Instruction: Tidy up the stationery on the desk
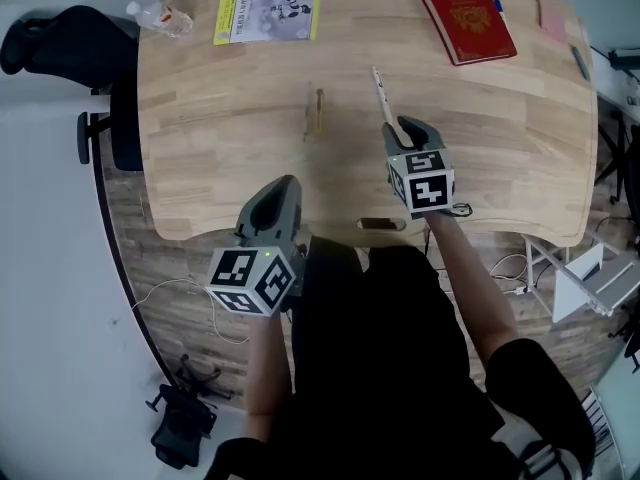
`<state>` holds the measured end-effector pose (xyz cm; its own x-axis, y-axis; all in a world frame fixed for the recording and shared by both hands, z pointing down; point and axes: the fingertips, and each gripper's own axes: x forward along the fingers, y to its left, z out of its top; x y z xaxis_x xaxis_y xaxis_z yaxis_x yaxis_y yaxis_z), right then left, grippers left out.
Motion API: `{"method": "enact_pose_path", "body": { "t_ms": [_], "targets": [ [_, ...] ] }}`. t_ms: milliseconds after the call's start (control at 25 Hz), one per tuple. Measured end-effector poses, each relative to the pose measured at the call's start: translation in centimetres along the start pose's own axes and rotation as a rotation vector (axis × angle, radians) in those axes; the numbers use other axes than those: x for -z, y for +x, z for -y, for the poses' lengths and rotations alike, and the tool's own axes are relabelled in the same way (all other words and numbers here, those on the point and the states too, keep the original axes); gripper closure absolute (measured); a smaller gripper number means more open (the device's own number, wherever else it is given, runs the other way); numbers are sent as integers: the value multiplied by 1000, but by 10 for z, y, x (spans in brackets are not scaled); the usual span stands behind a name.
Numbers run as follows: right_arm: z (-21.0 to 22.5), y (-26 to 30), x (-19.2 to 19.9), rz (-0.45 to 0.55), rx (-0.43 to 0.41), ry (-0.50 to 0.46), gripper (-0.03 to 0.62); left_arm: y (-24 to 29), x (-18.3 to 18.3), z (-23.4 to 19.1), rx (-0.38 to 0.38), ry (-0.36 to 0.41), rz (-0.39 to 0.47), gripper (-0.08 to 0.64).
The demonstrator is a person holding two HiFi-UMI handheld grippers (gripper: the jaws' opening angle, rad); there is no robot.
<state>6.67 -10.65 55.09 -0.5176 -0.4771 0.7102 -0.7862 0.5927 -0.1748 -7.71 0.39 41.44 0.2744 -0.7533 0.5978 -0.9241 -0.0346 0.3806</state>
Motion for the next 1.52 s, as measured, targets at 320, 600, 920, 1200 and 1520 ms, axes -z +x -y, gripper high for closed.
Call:
{"method": "enact_pose_path", "body": {
  "t_ms": [320, 600, 920, 1200, 1520],
  "targets": [
    [15, 51, 27, -92, 82, -46, 480, -8, 27, 7, 17, -14, -43, 518],
    [22, 76, 47, -178, 124, -25, 482, -16, 31, 5, 29, -11, -64, 518],
    [21, 80, 51, -169, 125, -17, 515, -24, 31, -3, 43, 2, -66, 518],
    [17, 80, 51, -174, 135, -18, 526, -29, 28, -8, 76, 33, -87, 518],
    [-17, 68, 32, -97, 99, 72, 526, -43, 18, -27, 102, 70, -94, 518]
  ]
}}
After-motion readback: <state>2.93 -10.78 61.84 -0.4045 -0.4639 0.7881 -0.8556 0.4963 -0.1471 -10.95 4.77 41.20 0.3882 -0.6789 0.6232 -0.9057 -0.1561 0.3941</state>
